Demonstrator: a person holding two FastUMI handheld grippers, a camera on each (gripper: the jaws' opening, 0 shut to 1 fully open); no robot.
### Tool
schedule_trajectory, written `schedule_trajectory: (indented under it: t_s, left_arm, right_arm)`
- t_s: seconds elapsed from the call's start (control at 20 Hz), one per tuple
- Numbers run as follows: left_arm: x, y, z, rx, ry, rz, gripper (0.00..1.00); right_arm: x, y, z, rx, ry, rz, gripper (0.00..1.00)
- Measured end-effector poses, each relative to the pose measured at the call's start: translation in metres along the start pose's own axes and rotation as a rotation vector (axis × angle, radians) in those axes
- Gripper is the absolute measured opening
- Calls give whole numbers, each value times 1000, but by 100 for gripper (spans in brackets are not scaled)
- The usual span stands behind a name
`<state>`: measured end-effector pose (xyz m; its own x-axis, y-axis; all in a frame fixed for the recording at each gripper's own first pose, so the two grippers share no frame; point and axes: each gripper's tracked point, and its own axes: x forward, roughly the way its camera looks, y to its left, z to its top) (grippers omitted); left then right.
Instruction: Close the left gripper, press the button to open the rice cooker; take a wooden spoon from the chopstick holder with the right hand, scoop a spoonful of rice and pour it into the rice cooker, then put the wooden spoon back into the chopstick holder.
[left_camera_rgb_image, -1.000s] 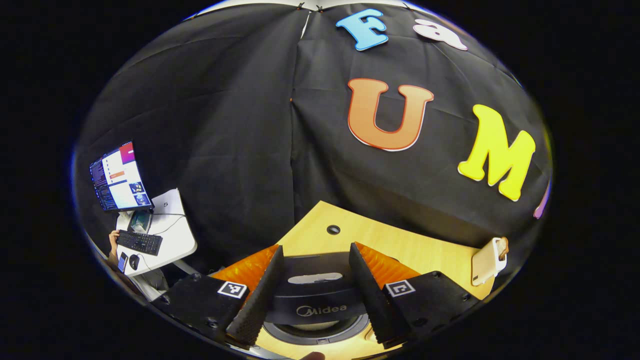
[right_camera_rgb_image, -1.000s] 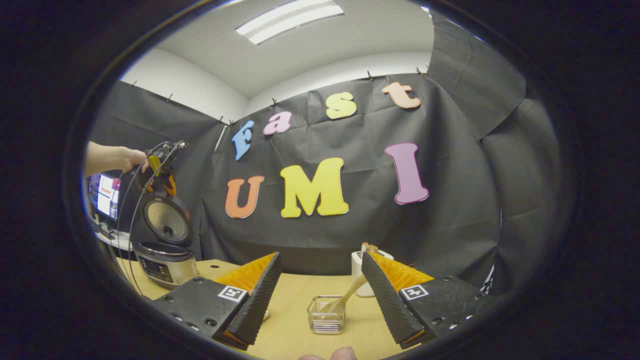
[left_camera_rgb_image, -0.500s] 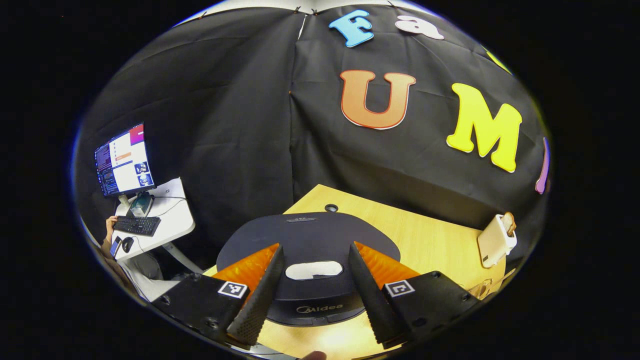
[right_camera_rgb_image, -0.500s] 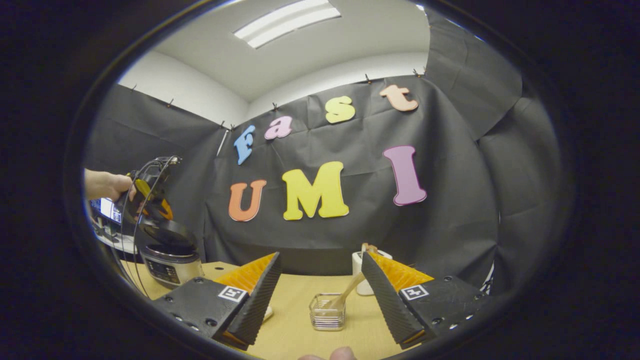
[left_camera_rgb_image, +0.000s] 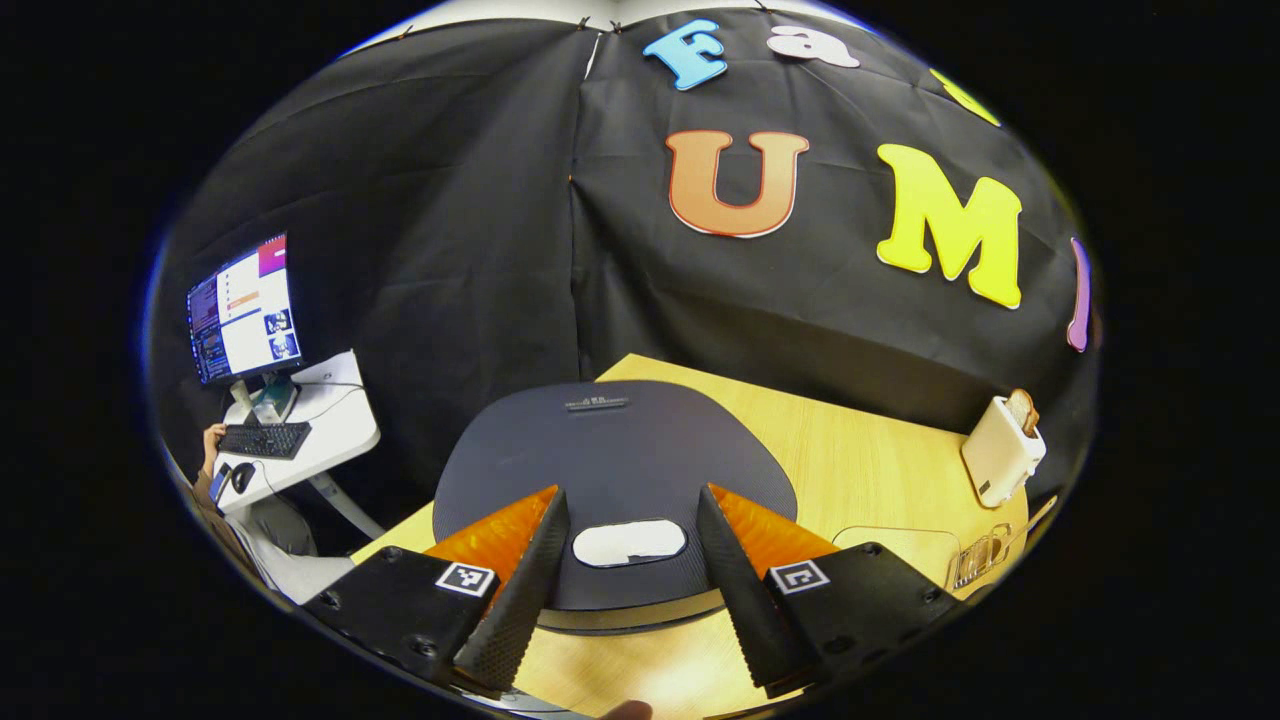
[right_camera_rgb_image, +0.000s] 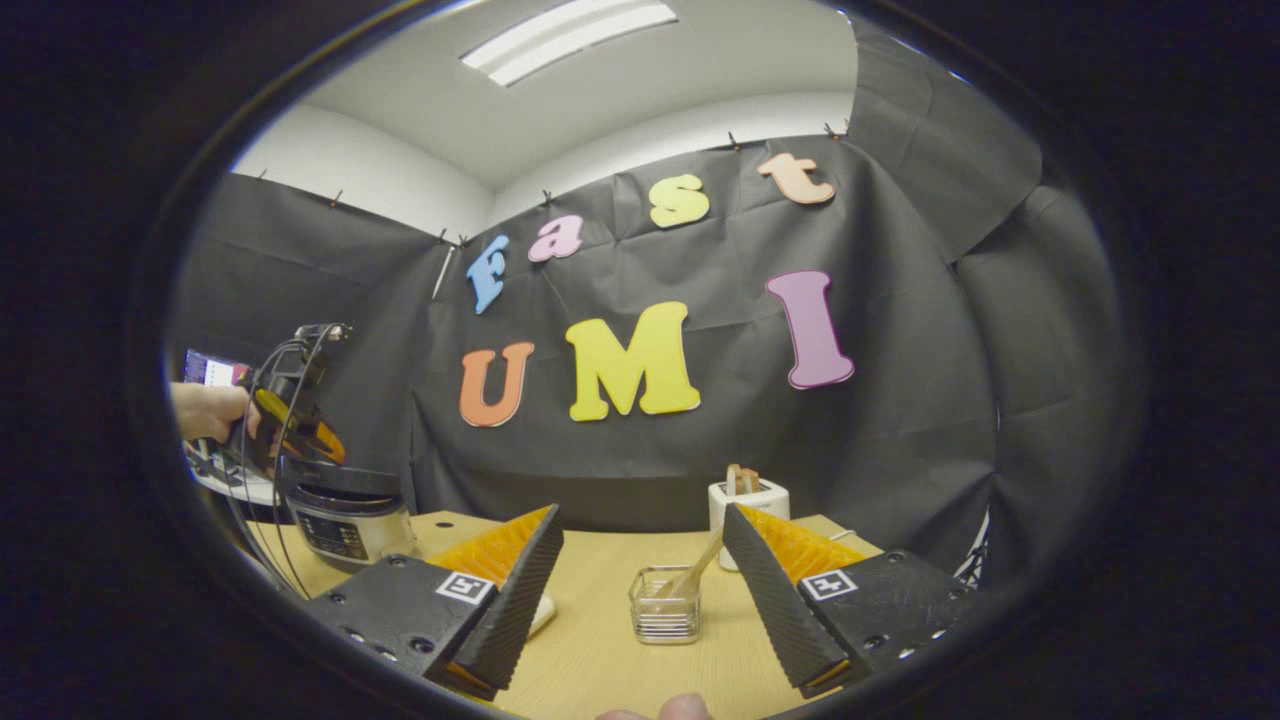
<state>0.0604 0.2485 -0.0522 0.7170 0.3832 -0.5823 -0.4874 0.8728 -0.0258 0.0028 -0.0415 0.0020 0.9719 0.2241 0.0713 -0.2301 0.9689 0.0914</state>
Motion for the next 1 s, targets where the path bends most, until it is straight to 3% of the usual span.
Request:
schedule_trajectory:
  t_s: [0.1,0.2,0.5,0.6,0.65,0.75,0.8,0.85,1.0]
  left_arm:
    - [2,-1,-11,-5,18,0,84]
    - [3,-1,-12,27,-16,5,85]
    - [4,0,-20,99,-105,6,84]
    - [5,1,-23,98,-167,3,84]
    - [4,-1,-20,96,-211,-2,84]
    - [4,-1,-16,118,-253,-13,84]
    - [5,-1,-18,106,-242,-21,84]
    - [4,0,-20,90,-238,-32,84]
    - [2,-2,-14,92,-247,-60,84]
  right_arm:
    - [0,3,0,-2,-1,-2,95]
    - [-1,5,0,-2,-1,-3,91]
    - [-1,17,-5,13,3,7,95]
    - [-2,21,-8,21,7,12,91]
    - [-1,24,-10,22,10,15,95]
    - [0,27,-15,16,24,17,95]
    - [1,26,-16,12,29,14,91]
    - [2,25,-16,11,31,8,95]
    - [2,27,-16,21,35,-7,95]
